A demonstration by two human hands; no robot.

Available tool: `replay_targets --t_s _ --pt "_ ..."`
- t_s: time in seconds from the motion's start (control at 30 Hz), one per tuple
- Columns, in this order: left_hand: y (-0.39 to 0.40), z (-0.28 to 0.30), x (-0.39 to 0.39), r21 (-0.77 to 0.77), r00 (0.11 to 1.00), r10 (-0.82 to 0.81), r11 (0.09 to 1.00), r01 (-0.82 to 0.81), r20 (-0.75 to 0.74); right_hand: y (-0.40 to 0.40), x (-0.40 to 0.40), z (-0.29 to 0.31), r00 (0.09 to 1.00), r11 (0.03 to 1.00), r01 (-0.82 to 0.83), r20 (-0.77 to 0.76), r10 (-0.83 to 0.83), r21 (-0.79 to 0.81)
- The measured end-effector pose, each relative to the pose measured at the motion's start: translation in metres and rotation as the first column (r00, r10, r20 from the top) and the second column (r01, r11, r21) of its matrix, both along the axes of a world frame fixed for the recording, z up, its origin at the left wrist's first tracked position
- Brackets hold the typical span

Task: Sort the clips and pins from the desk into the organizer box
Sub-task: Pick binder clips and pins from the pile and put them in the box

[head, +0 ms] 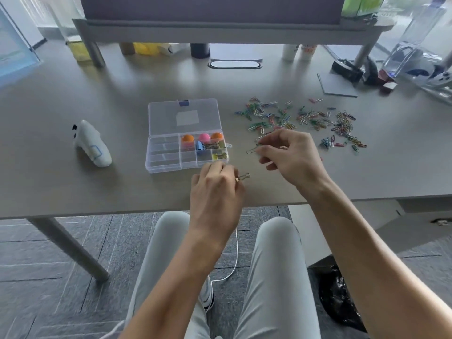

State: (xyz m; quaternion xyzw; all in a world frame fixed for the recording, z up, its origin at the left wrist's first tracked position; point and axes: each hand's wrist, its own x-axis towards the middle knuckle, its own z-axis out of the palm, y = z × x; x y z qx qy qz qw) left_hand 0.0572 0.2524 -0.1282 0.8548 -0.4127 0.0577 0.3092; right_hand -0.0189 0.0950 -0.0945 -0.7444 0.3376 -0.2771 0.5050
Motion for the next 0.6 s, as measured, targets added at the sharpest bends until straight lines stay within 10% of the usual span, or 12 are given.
replay_targets --t_s 0.6 --pt "0.025 -0.013 0.031 -0.064 0.997 -0.030 0.997 0.034 0.064 0.019 0.063 0.005 0.962 0.958 -0.077 -0.274 -0.003 -0.278"
